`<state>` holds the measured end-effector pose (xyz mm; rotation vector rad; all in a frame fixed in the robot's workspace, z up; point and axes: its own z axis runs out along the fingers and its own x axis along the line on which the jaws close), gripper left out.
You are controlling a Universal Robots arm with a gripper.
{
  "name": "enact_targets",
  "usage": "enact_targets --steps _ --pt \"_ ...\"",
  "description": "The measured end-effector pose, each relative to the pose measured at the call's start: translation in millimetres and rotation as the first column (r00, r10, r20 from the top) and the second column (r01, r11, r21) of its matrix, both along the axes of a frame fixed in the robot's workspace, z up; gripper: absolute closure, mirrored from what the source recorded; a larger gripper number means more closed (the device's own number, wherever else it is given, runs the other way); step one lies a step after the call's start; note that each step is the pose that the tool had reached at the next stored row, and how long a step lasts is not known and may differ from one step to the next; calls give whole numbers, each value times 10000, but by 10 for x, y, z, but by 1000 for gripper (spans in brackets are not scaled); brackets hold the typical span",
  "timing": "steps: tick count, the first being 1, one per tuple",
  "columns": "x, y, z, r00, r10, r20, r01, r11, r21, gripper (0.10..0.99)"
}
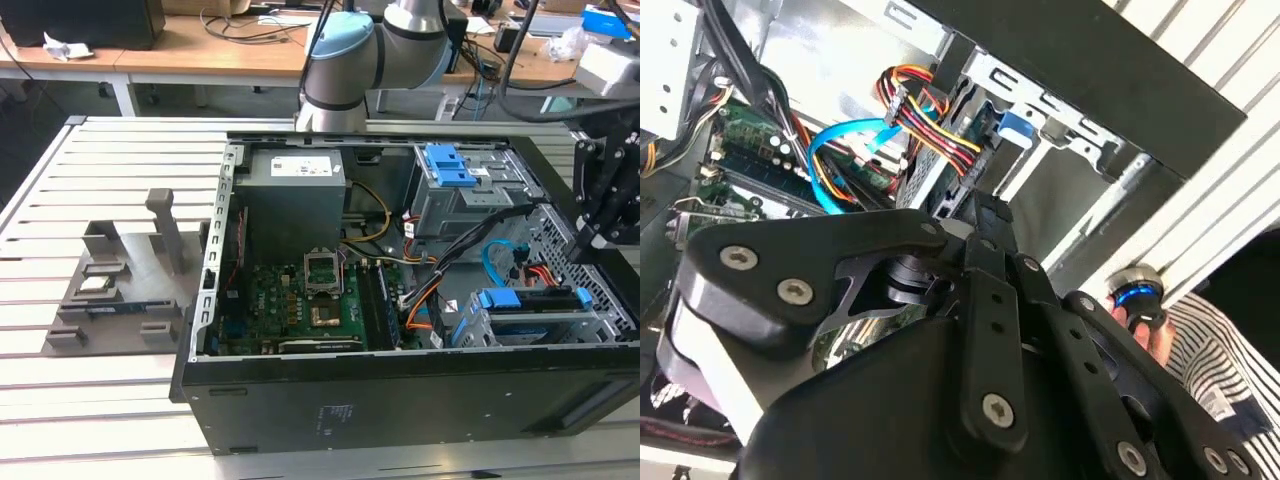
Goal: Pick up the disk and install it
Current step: 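Insert the first disk wire, then insert the second disk wire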
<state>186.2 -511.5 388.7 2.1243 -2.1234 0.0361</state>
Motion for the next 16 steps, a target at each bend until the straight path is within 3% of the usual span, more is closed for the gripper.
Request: enact_targets --steps 1,2,9,10,11,13,14,16 --pt "1 1 88 10000 1 0 -1 10000 -4 980" --pt "0 0 120 10000 1 -1 -1 10000 -2 980" --pt "1 1 127 10000 1 0 -1 10000 -3 973" --pt "0 1 127 10000 1 0 -1 10000 -2 851" --pt "0 1 128 10000 1 0 -1 10000 -3 784" --pt "-2 4 128 10000 1 0 -1 10000 -4 784" --pt "-9 12 128 10000 1 0 -1 10000 -7 784" --pt "-66 84 116 10000 2 0 -2 10000 -3 784"
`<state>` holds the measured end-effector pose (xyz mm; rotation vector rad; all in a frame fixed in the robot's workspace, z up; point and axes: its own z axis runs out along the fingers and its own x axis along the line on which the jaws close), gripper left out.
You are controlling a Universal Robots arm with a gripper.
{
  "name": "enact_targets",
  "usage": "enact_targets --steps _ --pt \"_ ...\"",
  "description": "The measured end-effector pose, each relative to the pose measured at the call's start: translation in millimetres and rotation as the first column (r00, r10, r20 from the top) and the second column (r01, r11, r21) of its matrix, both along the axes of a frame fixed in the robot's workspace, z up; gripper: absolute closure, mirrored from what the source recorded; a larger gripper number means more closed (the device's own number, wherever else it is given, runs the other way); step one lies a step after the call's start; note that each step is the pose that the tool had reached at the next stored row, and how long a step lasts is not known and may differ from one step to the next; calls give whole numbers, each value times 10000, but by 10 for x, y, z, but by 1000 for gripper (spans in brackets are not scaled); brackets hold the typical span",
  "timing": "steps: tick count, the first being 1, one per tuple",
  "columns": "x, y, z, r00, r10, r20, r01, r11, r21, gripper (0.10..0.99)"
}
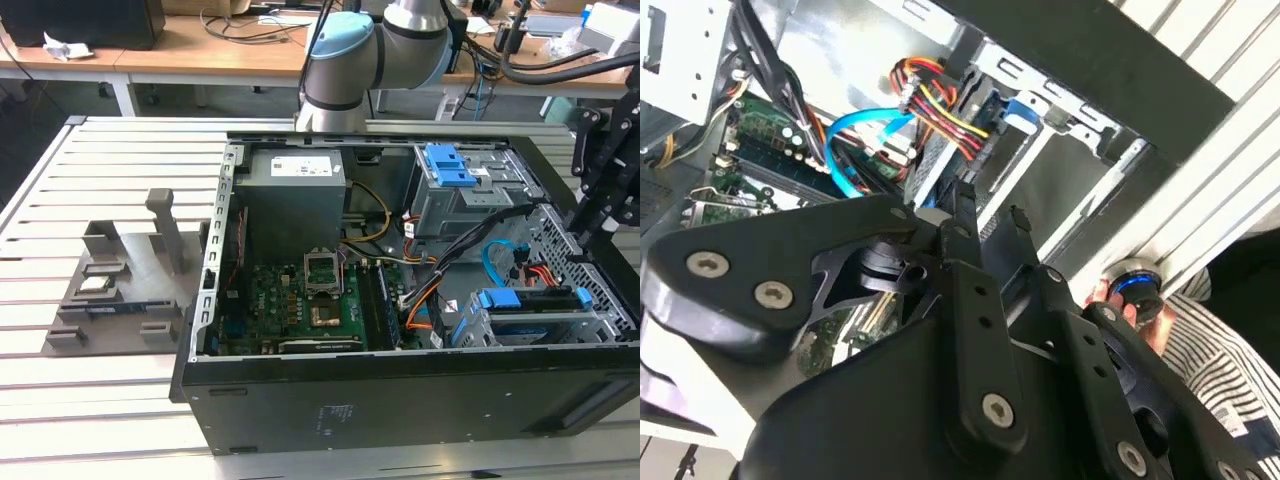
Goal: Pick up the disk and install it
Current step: 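Insert the second disk wire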
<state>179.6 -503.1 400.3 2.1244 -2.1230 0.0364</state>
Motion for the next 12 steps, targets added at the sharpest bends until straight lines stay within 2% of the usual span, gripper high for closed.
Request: enact_targets --steps 2,3,5,8,12 --pt "-76 29 -17 10000 0 -1 0 10000 -1 784" --pt "-150 56 -50 10000 -2 -1 2 10000 0 784" --pt "-294 172 -168 10000 0 0 0 10000 1 784" --pt "-364 188 -246 10000 75 0 -75 10000 3 784" --pt "-375 180 -311 9993 375 -1 -375 9993 -11 784"
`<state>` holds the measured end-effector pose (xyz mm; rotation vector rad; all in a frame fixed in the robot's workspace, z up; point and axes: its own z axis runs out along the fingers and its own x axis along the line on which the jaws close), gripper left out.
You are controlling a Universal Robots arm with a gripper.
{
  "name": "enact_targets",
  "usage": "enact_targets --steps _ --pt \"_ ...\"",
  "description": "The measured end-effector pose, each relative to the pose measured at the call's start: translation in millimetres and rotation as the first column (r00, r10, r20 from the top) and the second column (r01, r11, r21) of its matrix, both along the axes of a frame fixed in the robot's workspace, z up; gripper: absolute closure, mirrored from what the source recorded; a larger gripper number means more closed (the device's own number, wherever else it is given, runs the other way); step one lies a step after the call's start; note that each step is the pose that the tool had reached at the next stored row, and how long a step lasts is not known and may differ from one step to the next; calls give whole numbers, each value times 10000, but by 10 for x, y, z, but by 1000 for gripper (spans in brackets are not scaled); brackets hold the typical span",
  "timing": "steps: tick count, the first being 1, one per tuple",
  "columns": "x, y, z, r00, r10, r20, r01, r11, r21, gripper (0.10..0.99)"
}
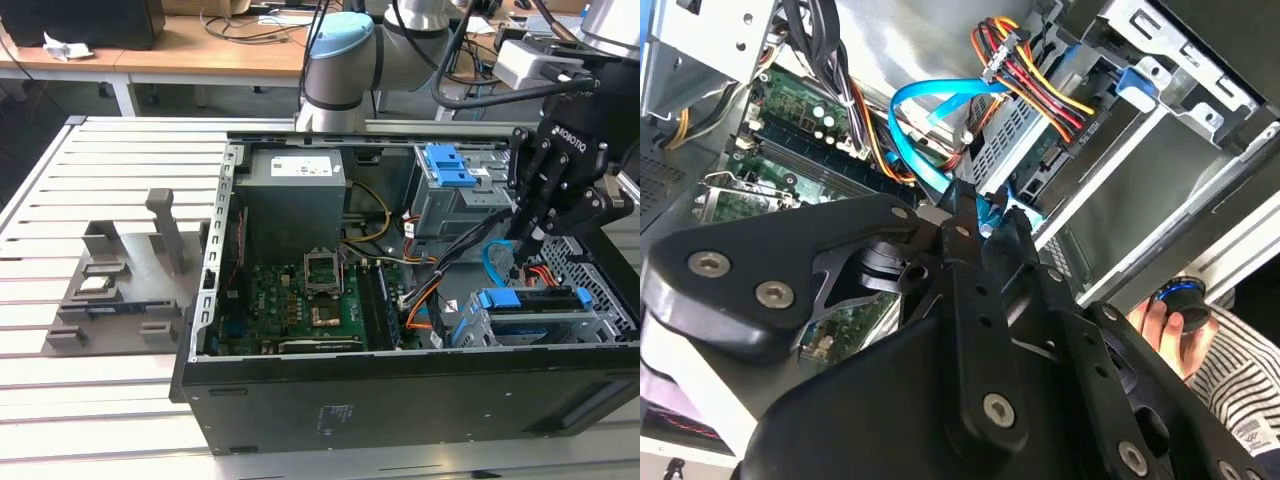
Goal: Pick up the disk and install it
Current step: 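Insert the second disk wire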
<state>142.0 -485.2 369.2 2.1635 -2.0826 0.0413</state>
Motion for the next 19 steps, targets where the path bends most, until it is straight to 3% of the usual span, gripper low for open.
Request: enact_targets --steps 7,11,12,14,19 --pt "-1 -57 -54 9997 228 0 -228 9997 -18 784" --pt "-1 -60 -58 9997 241 0 -241 9997 -19 784" --pt "-1 -60 -58 9997 242 0 -242 9997 -19 800" --pt "-1 -60 -58 9997 243 0 -243 9997 -19 925" --pt "-1 -68 -60 9997 245 0 -245 9997 -25 925"
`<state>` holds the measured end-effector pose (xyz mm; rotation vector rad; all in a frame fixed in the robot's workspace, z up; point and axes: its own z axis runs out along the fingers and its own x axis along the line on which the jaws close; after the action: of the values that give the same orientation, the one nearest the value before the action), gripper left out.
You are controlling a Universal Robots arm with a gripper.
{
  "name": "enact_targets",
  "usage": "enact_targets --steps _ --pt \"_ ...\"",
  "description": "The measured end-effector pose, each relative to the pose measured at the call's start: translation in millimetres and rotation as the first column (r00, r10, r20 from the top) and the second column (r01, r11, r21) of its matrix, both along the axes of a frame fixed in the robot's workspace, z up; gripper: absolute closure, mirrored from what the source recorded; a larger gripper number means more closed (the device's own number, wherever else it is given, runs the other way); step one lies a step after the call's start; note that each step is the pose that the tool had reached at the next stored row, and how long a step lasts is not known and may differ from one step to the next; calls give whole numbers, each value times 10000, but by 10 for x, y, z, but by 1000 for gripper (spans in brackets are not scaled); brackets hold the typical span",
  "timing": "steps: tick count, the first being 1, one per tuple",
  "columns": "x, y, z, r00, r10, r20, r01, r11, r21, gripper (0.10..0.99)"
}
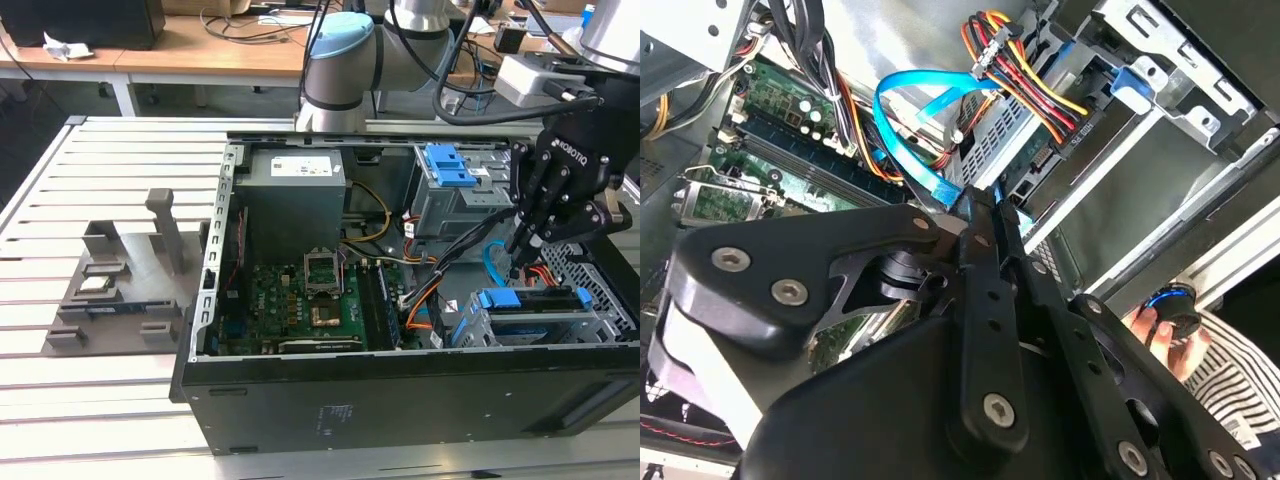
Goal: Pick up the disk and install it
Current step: 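Insert the second disk wire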
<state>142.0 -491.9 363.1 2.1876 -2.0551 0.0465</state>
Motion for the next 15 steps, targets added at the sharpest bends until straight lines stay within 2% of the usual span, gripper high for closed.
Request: enact_targets --steps 2,5,6,9,11,15 --pt "0 -30 -1 10000 0 0 0 10000 -26 925" --pt "33 -143 -37 10000 0 -1 0 10000 -30 925" --pt "83 -149 -65 10000 -1 -1 1 10000 -29 925" --pt "147 -155 -102 10000 0 -2 0 10000 -33 925" --pt "165 -180 -125 10000 0 -2 0 10000 -32 925" --pt "216 -187 -169 10000 0 -2 0 10000 -33 925"
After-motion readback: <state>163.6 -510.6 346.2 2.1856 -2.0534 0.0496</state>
